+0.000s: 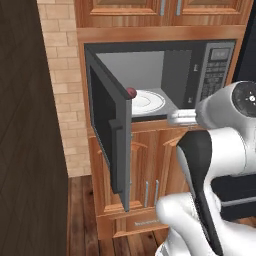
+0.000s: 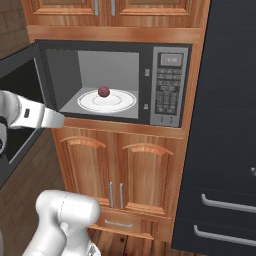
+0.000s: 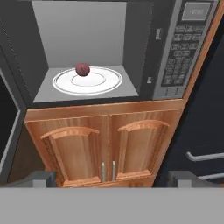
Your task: Close the microwave door.
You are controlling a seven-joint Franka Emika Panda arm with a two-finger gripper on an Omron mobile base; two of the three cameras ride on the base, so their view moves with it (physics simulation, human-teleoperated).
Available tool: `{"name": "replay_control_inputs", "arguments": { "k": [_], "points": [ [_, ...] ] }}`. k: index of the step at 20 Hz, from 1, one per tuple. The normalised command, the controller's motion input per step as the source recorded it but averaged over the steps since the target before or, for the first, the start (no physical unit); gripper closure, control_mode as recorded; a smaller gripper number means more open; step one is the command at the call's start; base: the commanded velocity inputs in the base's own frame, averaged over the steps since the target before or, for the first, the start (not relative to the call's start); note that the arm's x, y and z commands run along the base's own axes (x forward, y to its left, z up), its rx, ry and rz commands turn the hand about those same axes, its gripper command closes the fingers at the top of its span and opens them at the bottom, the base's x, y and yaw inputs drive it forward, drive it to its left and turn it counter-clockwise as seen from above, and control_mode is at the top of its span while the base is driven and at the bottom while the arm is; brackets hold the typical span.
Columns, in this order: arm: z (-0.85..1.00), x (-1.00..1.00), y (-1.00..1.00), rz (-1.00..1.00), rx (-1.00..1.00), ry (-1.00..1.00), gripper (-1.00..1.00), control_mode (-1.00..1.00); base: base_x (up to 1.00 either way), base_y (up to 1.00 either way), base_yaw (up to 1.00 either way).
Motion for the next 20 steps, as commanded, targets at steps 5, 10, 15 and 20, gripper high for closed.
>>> {"name": "replay_control_inputs", "arguments": {
  "k": [5,10,15,20],
  "points": [
    [0.05,-1.00,0.90,-0.26,-0.06,-0.34,-1.00,-1.00,0.00,0.00,0.00],
    [0.20,-0.95,0.96,-0.15,-0.02,-0.40,-1.00,-1.00,0.00,0.00,0.00],
    [-0.02,-0.29,1.00,-0.22,-0.25,-0.28,-1.00,-1.00,0.00,0.00,0.00],
    [-0.07,0.02,1.00,-0.28,-0.29,-0.13,-1.00,-1.00,0.00,0.00,0.00]
  ]
}}
